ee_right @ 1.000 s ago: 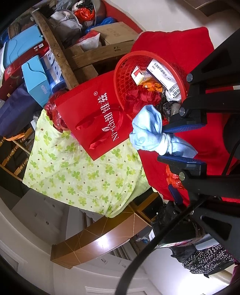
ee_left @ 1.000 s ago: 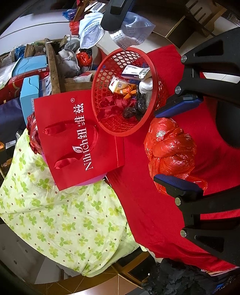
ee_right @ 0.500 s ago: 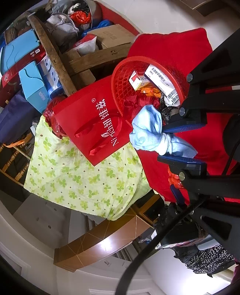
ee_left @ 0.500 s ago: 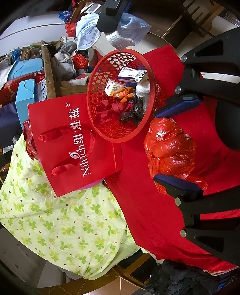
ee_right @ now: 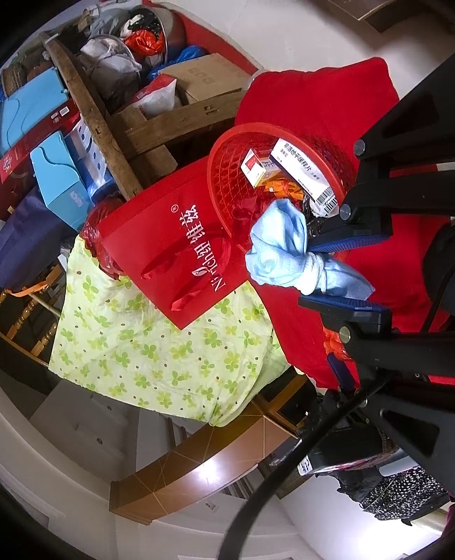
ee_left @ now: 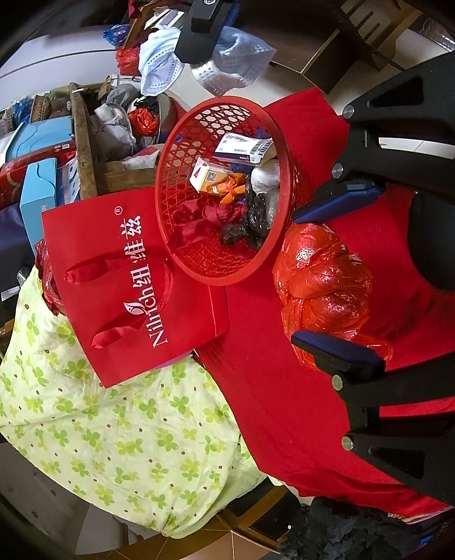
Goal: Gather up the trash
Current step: 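Carry both wrappers toward the red basket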
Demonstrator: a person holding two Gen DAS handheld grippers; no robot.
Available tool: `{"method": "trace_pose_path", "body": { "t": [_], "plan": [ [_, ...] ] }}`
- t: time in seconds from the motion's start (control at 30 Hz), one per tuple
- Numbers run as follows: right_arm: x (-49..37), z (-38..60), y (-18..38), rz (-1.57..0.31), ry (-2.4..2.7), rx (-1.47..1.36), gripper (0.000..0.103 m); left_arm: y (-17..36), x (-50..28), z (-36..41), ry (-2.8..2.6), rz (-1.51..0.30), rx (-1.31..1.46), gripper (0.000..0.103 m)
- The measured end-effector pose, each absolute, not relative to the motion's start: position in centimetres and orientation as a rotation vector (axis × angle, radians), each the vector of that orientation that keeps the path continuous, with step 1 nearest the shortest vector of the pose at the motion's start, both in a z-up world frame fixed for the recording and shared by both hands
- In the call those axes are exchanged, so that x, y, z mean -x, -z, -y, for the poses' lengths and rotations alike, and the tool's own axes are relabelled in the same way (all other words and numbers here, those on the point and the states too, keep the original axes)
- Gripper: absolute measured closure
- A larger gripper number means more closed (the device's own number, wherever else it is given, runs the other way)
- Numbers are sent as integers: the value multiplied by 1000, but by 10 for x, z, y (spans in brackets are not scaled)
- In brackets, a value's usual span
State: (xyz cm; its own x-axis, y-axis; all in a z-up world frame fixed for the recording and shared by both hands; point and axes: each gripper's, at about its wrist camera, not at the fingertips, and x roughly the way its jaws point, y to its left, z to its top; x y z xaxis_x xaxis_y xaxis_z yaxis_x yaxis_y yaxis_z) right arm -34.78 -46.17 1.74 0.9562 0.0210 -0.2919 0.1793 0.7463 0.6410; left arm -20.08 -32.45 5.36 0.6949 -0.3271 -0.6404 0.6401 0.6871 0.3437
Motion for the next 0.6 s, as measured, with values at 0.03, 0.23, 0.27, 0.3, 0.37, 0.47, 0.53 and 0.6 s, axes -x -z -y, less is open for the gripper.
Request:
{"method": "trace_pose_path", "body": {
  "t": [0.03, 0.23, 0.27, 0.3, 0.37, 0.47, 0.53, 0.6],
  "plan": [
    [348, 463, -17, -291, 89, -727, 78, -53, 201, 326, 577, -578, -593, 38],
    [349, 466, -13, -297, 106, -736, 77, -48, 199, 332, 586, -589, -599, 38],
    [350, 467, -12, -299, 109, -737, 78, -47, 199, 333, 587, -589, -600, 38],
    [350, 468, -11, -300, 112, -738, 77, -47, 199, 334, 588, -589, -601, 39],
    [350, 471, -10, -302, 120, -743, 77, -45, 198, 336, 595, -594, -598, 38],
    [349, 475, -8, -307, 131, -748, 78, -42, 196, 339, 602, -600, -601, 38],
    [348, 477, -6, -311, 138, -751, 78, -39, 194, 341, 607, -606, -599, 38],
    [347, 479, -4, -316, 144, -752, 78, -37, 192, 343, 611, -614, -599, 38]
  ]
}}
